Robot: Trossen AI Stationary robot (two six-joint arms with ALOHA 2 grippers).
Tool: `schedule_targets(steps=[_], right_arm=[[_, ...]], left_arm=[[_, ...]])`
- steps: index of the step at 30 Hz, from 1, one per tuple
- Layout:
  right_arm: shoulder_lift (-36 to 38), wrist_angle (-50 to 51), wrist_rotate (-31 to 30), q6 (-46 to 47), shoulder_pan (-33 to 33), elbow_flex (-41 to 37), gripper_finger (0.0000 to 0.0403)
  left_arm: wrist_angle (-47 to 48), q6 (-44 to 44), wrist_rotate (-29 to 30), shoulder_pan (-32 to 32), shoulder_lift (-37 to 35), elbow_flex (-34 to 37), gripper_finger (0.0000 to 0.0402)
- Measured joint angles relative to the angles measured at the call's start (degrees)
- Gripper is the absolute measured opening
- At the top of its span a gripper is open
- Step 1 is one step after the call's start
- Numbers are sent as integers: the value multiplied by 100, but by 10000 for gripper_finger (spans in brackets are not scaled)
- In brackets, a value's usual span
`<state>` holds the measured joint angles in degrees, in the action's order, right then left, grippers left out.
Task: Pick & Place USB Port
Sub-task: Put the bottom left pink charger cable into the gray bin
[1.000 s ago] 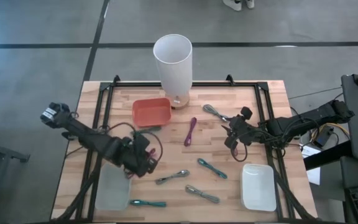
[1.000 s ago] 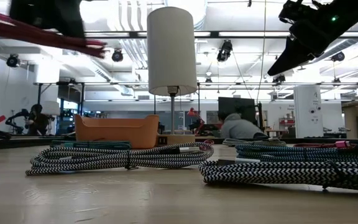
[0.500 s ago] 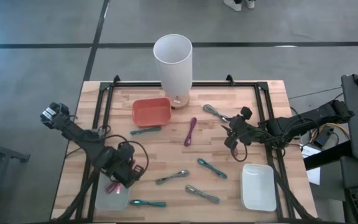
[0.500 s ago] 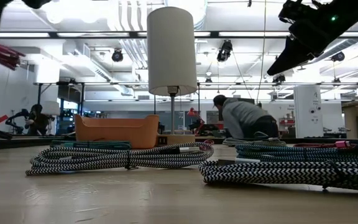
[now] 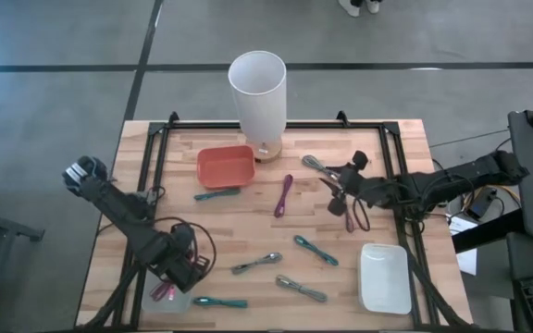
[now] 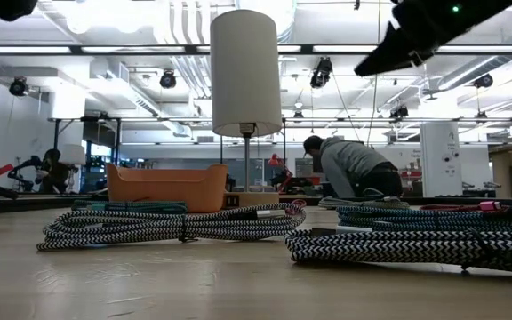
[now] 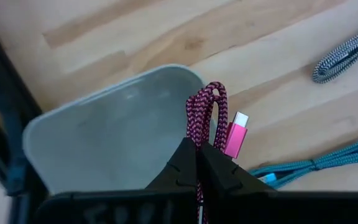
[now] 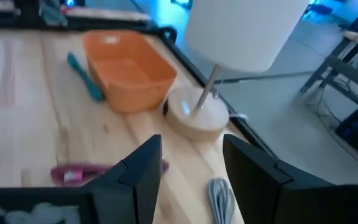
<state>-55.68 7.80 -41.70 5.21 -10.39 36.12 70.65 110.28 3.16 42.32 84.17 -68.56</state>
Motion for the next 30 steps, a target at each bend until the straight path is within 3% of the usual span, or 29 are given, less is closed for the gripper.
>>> schedule_targets(steps=[13, 20, 30], right_arm=[[-4, -854, 19, -393, 747, 0, 169], [-4, -908, 19, -433, 900, 0, 169], [-4, -1010, 19, -433, 896, 0, 169]], left_arm=[[-263, 528, -88, 139, 427, 492, 0], [-402, 693, -47, 140, 597, 993, 4], [-1294, 731, -70, 134, 629, 1603, 15]])
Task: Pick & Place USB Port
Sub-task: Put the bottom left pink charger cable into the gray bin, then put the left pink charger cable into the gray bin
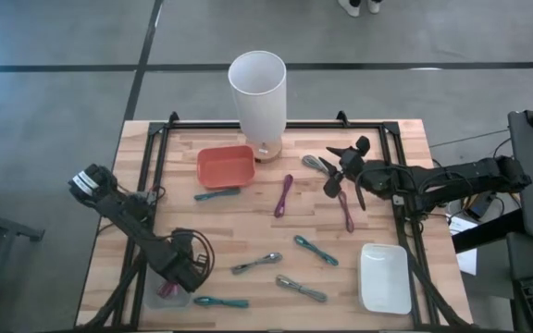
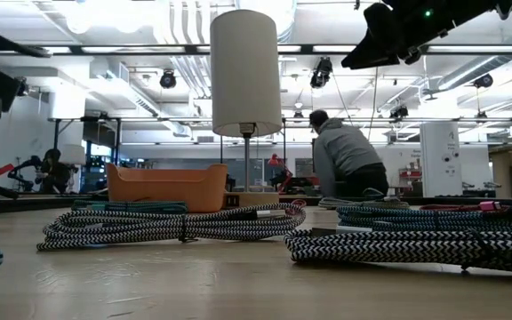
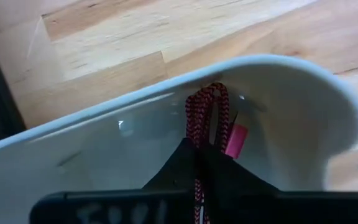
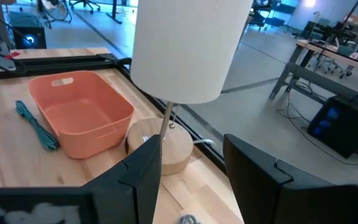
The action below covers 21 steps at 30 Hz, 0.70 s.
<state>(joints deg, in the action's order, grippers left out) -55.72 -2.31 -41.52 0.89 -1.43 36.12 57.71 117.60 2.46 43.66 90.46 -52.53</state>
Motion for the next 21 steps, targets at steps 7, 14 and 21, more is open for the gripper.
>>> schedule_targets(steps=[7, 14, 21], right_arm=[[0, 0, 2, -2, -2, 0, 169], [2, 0, 1, 3, -2, 0, 169], [2, 0, 0, 16, -6, 0, 169]], left_arm=[[-73, 58, 3, 0, -5, 123, 54], [11, -183, 9, -4, -104, -119, 68], [352, -190, 16, -4, -323, -540, 64]])
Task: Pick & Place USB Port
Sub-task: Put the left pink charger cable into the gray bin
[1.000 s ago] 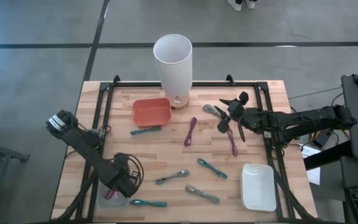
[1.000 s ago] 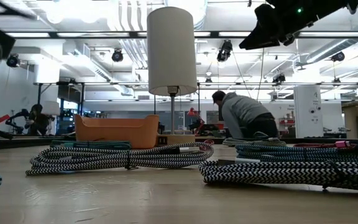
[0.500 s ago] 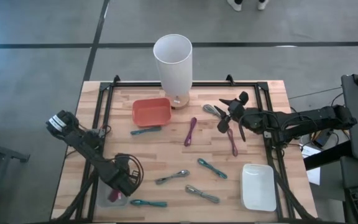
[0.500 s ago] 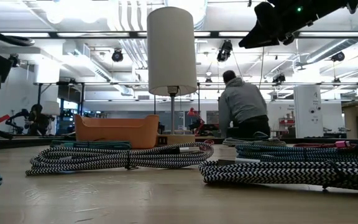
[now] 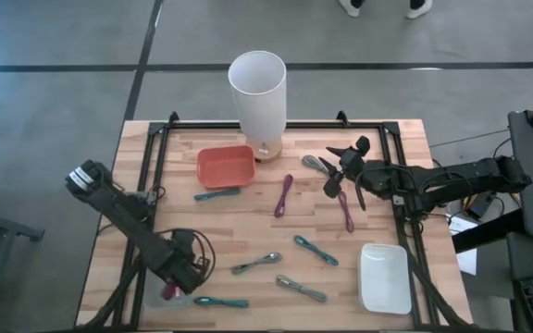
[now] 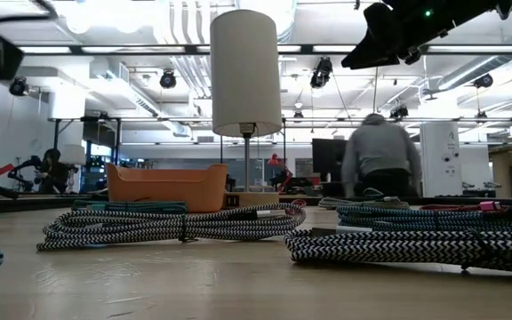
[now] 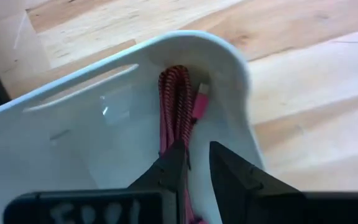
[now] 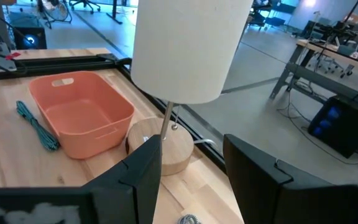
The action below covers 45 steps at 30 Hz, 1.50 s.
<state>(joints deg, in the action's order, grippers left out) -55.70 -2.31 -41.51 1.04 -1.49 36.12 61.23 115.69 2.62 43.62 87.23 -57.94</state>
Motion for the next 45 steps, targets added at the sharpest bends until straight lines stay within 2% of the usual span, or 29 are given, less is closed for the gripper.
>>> schedule_targets(steps=[3, 7, 13, 16, 19, 22, 32, 41, 45], right_arm=[[0, 0, 0, 6, 2, 0, 169], [2, -1, 88, 153, 5, 0, 169], [-9, -6, 875, 792, 108, 0, 169], [-93, -2, 871, 842, 118, 0, 169], [-225, -7, 859, 829, 113, 0, 169], [-419, -9, 859, 1148, 116, 0, 169], [-1238, -20, 863, 2129, 149, 0, 169], [-2030, -34, 905, 3176, 308, 0, 169], [-2468, -348, 931, 3311, 306, 0, 169]], left_arm=[[382, -22, 108, 0, -51, -274, 64], [957, -203, 755, 0, -73, -770, 64], [1325, -738, 2553, -2, -73, -1430, 64], [1325, -1176, 3387, -6, -75, -1589, 64], [1321, -1449, 3924, -50, -77, -1594, 64], [1332, -1519, 4079, -167, -77, -1577, 64], [1320, -1762, 4082, -628, -77, -1235, 64], [1289, -2503, 4078, -1000, -77, -1219, 64], [1288, -2743, 4078, -1148, -77, -1219, 64]])
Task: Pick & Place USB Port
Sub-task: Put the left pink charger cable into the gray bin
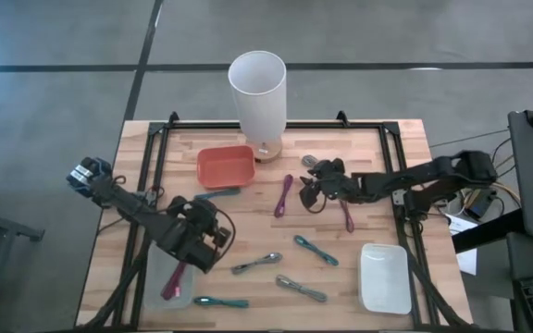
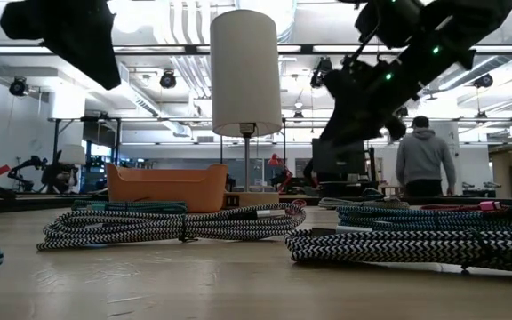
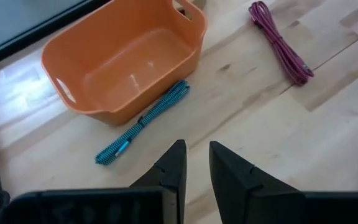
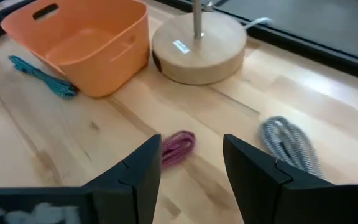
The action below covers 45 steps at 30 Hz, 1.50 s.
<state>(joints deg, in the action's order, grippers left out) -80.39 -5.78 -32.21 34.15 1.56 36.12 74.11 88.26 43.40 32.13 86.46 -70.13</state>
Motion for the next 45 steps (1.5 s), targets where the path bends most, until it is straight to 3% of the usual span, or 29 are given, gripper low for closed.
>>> schedule_targets(steps=[11, 23, 29, 36, 45], right_arm=[[-1333, -1844, 891, -387, 428, 0, 169], [-2260, -2061, 1170, -217, 859, 249, 160], [-2726, -1633, 1146, -293, 867, 710, 134], [-2894, -435, 1106, -680, 909, 1361, 102], [-2724, 525, 1281, -1464, 890, 2016, 13]], left_arm=[[2, -163, -1, -181, 0, 2, 64], [4, -161, -15, -181, 0, 4, 64], [1, -159, -19, -181, 0, 4, 65], [0, -159, -37, -181, 0, 9, 65], [-15, -273, -35, -181, 0, 9, 65]])
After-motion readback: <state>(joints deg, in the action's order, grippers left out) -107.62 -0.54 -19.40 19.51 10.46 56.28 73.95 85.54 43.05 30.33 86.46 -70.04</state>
